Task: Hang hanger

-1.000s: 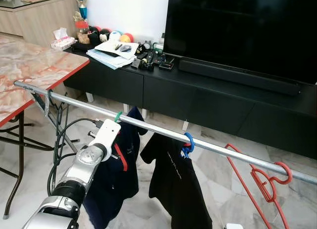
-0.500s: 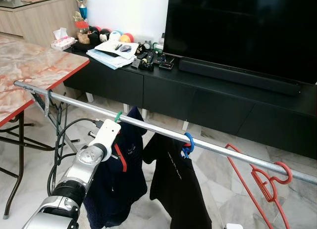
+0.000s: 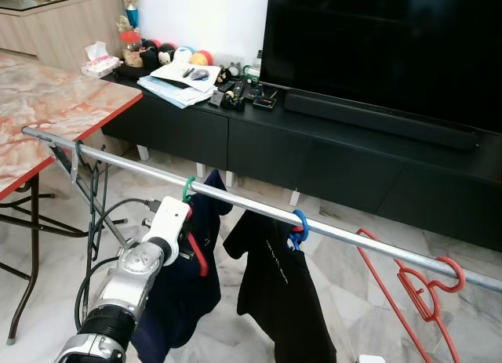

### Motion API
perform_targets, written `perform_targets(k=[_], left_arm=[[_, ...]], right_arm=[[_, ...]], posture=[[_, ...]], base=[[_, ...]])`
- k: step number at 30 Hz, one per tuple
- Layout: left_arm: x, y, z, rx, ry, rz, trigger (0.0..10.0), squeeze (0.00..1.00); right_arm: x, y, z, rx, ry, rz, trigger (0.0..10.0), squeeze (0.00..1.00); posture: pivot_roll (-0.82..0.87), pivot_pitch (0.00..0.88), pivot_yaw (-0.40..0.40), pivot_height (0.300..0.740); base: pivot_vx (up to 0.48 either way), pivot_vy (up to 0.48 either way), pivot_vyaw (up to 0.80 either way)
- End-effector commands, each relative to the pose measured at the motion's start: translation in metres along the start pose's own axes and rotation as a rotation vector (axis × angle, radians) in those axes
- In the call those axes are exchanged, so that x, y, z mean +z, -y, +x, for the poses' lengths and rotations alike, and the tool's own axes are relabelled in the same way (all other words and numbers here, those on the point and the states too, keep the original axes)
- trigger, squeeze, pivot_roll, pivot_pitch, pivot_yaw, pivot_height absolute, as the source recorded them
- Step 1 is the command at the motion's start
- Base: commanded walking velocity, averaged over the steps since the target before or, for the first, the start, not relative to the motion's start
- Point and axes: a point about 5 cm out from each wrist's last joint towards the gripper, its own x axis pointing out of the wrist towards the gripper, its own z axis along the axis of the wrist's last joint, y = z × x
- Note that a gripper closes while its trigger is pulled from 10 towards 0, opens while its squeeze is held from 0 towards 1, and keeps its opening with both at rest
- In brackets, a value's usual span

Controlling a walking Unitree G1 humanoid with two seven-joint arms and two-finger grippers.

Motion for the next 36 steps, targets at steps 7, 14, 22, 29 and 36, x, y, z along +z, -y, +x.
perform_targets(k=[7,14,22,29,36], left_arm=[[0.008,-0.002,-0.002,0.006,0.015,-0.022,10.0,1.0],[0.013,-0.009,-0.013,0.015,0.044,-0.02,10.0,1.0],[0.007,-0.017,-0.049,0.004,0.058,-0.009,10.0,1.0],[-0.021,-0.016,-0.088,-0.096,-0.077,0.0,10.0,1.0],[-0.097,-0.026,-0.097,0.02,-0.398,-0.009,10.0,0.0]], right_arm=[[0.003,0.004,0.0,-0.011,0.009,0.006,10.0,0.0],[0.006,-0.003,0.001,-0.004,0.017,0.006,10.0,0.0],[0.0,-0.001,0.0,-0.01,0.009,0.006,10.0,0.0],[-0.003,0.012,-0.003,-0.034,0.006,0.011,10.0,0.0],[-0.003,0.011,-0.003,-0.037,0.01,0.023,10.0,0.0]], posture=[[0.0,0.039,-0.077,0.74],[0.0,0.042,-0.073,0.74],[0.01,0.052,-0.069,0.74],[0.01,0.059,-0.058,0.74],[0.01,0.056,-0.048,0.74]], base=[[0.0,0.0,0.0],[0.0,0.0,0.0],[0.0,0.0,0.0],[0.0,0.0,0.0],[0.0,0.0,0.0]])
